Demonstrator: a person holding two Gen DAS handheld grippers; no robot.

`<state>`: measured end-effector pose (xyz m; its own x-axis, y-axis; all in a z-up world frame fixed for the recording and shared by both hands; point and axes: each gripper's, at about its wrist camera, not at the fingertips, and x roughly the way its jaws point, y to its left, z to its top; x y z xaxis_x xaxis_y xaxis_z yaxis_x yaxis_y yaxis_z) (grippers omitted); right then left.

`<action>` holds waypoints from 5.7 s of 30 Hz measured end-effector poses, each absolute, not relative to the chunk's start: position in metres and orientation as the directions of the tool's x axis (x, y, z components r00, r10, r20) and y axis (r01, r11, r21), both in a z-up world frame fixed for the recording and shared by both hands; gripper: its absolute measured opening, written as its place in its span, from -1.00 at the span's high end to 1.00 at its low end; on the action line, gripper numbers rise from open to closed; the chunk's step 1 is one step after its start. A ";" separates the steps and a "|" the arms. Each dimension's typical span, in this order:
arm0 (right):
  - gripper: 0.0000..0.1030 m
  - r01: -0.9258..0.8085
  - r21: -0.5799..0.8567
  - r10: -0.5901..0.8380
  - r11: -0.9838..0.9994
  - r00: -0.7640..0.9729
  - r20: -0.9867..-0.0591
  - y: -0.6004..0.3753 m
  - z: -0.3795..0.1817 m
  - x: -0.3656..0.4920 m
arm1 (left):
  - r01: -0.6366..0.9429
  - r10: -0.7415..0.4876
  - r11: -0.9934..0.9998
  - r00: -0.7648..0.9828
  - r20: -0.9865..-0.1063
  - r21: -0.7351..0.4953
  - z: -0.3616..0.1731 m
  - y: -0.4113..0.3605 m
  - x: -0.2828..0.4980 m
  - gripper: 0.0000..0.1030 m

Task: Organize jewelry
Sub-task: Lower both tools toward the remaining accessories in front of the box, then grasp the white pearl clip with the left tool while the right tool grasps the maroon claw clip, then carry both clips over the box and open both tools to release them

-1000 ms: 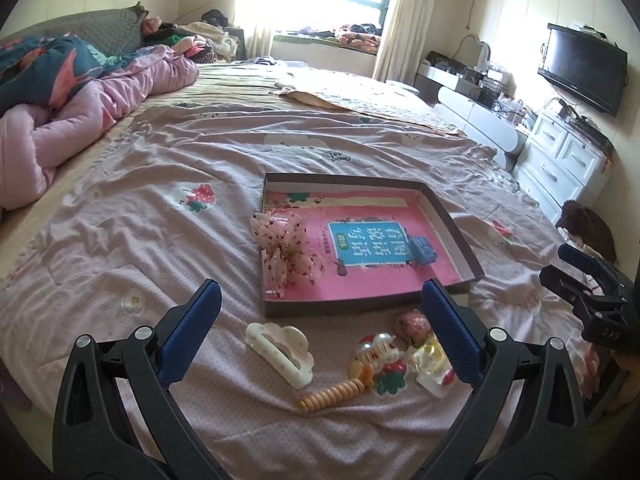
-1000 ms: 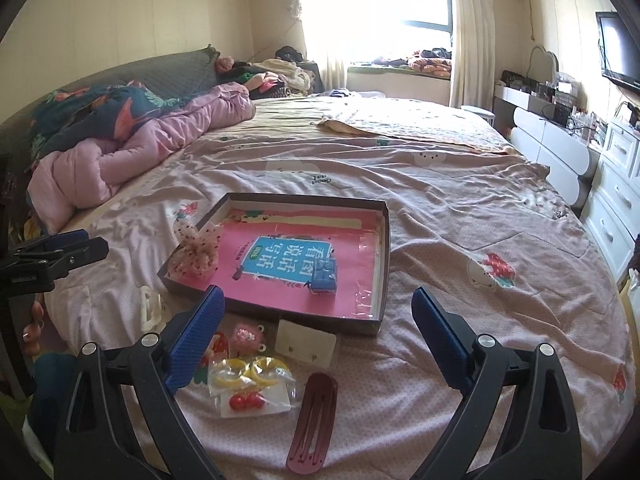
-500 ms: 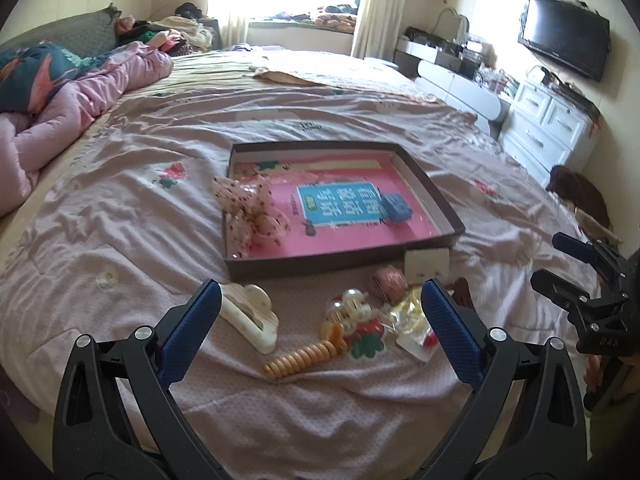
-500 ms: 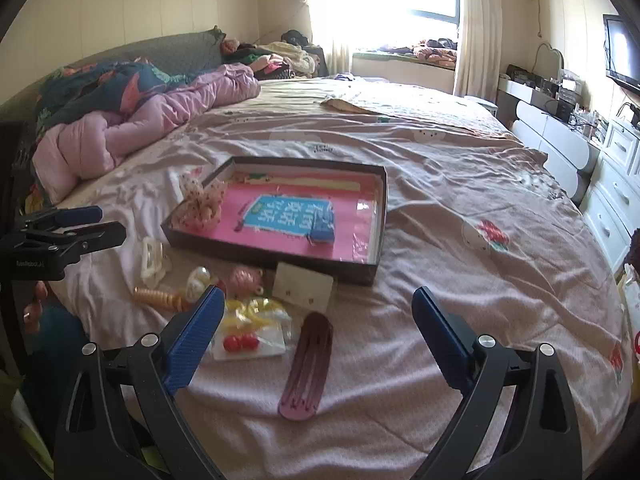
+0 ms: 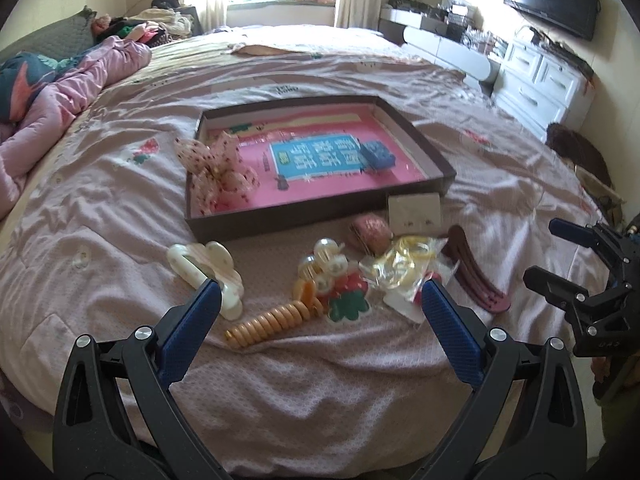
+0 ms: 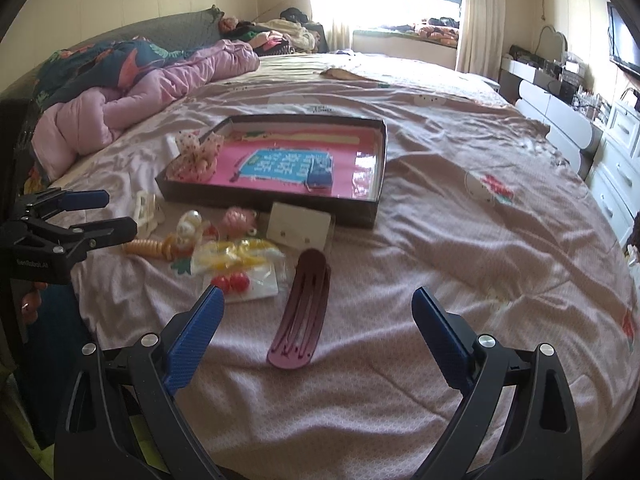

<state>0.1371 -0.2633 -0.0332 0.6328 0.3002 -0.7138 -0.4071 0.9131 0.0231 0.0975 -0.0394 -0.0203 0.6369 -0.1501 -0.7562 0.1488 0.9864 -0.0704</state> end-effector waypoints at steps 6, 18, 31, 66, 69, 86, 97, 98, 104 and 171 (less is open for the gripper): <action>-0.79 -0.406 0.031 0.299 0.913 0.617 -0.728 -0.265 -0.043 0.138 | 0.153 -0.134 0.987 0.610 -0.781 -0.050 -0.034 -0.045 0.104 -0.78; -0.79 -0.410 0.036 0.286 0.911 0.568 -0.772 -0.259 -0.066 0.145 | 0.159 -0.107 0.987 0.570 -0.815 -0.018 -0.052 -0.042 0.121 -0.38; -0.54 -0.393 -0.013 0.221 0.919 0.543 -0.810 -0.246 -0.094 0.166 | 0.194 -0.095 0.981 0.526 -0.845 0.011 -0.069 -0.045 0.147 -0.07; 0.43 -0.358 0.109 0.309 0.927 0.568 -0.763 -0.281 -0.074 0.195 | 0.223 -0.237 0.965 0.520 -0.821 -0.137 -0.060 -0.045 0.171 0.43; 0.43 -0.368 0.115 0.324 0.923 0.576 -0.750 -0.280 -0.065 0.192 | 0.218 -0.242 0.965 0.537 -0.808 -0.145 -0.053 -0.043 0.167 0.43; 0.43 -0.477 0.131 0.422 0.869 0.577 -0.699 -0.228 -0.024 0.203 | 0.137 -0.219 0.976 0.611 -0.761 -0.171 -0.028 -0.007 0.161 0.43; 0.43 -0.529 0.129 0.462 0.839 0.567 -0.682 -0.193 -0.012 0.220 | 0.099 -0.191 0.981 0.638 -0.746 -0.167 -0.017 0.018 0.168 0.43; 0.43 -0.532 0.128 0.464 0.837 0.567 -0.681 -0.192 -0.012 0.222 | 0.097 -0.190 0.981 0.641 -0.744 -0.166 -0.016 0.020 0.169 0.43; 0.43 -0.533 0.116 0.461 0.838 0.578 -0.674 -0.186 -0.008 0.234 | 0.093 -0.181 0.983 0.652 -0.736 -0.160 -0.012 0.021 0.182 0.43; 0.36 -0.325 0.124 0.290 0.938 0.533 -0.795 -0.207 -0.076 0.381 | 0.138 -0.199 0.980 0.580 -0.790 -0.146 -0.054 -0.023 0.253 0.06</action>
